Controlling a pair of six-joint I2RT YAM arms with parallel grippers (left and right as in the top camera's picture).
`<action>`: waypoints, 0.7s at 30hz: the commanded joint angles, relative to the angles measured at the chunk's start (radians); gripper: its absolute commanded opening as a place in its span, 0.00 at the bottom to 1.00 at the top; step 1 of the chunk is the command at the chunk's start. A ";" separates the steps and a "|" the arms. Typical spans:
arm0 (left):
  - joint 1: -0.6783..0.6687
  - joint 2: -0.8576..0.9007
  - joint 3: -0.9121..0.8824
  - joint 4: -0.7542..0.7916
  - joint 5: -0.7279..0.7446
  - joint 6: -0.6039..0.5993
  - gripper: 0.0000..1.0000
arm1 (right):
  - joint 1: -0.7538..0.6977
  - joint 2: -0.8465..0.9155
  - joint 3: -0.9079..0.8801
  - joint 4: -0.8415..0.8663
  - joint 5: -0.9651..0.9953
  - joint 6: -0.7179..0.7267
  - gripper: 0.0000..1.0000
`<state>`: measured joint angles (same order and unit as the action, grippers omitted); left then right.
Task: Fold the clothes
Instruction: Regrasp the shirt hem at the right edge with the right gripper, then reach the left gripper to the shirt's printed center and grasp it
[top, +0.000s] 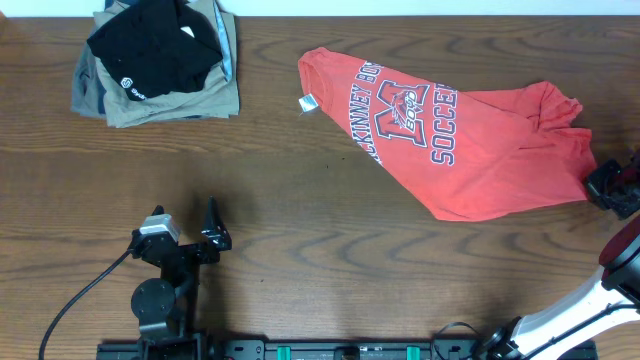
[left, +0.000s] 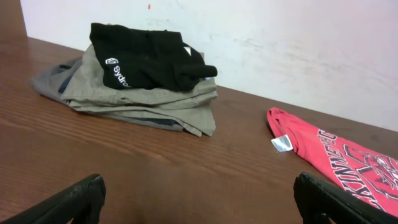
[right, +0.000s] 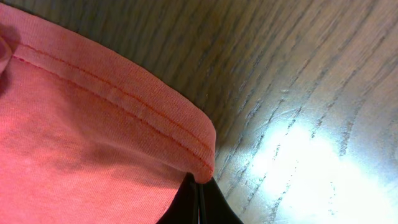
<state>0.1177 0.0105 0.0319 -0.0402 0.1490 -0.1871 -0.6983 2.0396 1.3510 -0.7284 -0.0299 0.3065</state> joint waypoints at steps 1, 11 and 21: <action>0.002 -0.006 -0.028 -0.014 -0.003 -0.007 0.98 | -0.002 0.019 0.001 -0.010 -0.006 0.007 0.02; 0.001 -0.005 -0.027 -0.002 0.200 -0.330 0.98 | -0.001 0.019 0.001 -0.022 -0.005 0.006 0.01; 0.001 0.021 0.074 0.092 0.428 -0.364 0.98 | -0.001 0.019 0.001 -0.027 -0.005 0.007 0.01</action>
<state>0.1177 0.0147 0.0296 0.0444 0.5014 -0.5274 -0.6983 2.0396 1.3518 -0.7471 -0.0322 0.3065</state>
